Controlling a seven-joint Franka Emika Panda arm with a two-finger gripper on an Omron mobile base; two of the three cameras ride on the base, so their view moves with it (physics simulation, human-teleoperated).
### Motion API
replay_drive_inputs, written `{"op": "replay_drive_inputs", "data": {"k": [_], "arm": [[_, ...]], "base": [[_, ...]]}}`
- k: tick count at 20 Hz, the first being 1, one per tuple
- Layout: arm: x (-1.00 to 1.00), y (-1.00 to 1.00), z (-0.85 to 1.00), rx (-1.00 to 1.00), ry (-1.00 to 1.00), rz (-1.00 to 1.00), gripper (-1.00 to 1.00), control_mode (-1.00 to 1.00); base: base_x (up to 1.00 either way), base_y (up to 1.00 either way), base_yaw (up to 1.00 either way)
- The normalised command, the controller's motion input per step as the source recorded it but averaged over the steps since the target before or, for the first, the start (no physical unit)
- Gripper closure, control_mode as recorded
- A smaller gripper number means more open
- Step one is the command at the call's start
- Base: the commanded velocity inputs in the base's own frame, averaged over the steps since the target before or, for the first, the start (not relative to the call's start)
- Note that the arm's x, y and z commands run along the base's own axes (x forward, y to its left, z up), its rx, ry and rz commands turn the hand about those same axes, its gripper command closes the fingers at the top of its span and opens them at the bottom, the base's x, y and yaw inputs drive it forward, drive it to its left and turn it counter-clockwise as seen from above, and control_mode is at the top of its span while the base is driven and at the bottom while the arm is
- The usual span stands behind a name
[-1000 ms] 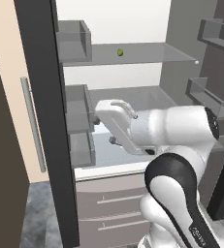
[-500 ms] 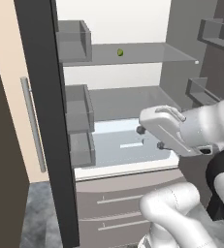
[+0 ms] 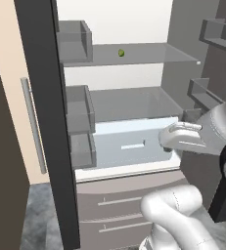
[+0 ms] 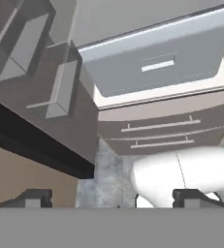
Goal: There is a bowl on the dining counter. Grab a lemon wedge from the fridge and place it in the bowl. Then get the liquor bottle and glass cup from the cabinet and place them next to the bowl.
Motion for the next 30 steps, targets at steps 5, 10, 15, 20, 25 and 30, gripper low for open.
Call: {"op": "replay_drive_inputs", "data": {"k": [5, 10, 15, 20, 25, 30], "arm": [[-0.05, -0.49, -0.31, -0.49, -0.18, 0.03, -1.00, -1.00], [0.00, -0.38, -0.06, -0.21, -0.19, 0.05, -1.00, -1.00], [0.00, -0.07, -0.02, -0.02, -0.03, 0.03, -1.00, -1.00], [0.02, -0.01, 0.00, 0.00, 0.00, 0.00, -1.00, -1.00], [0.00, 0.00, 0.00, 0.00, 0.00, 0.00, -1.00, 1.00], [0.00, 0.00, 0.00, 0.00, 0.00, 0.00, -1.00, 1.00]], "base": [[0.00, 0.00, 0.00], [0.00, 0.00, 0.00], [0.00, 0.00, 0.00], [0.00, 0.00, 0.00], [0.41, 0.01, -0.02], [0.52, 0.20, -0.13]]}}
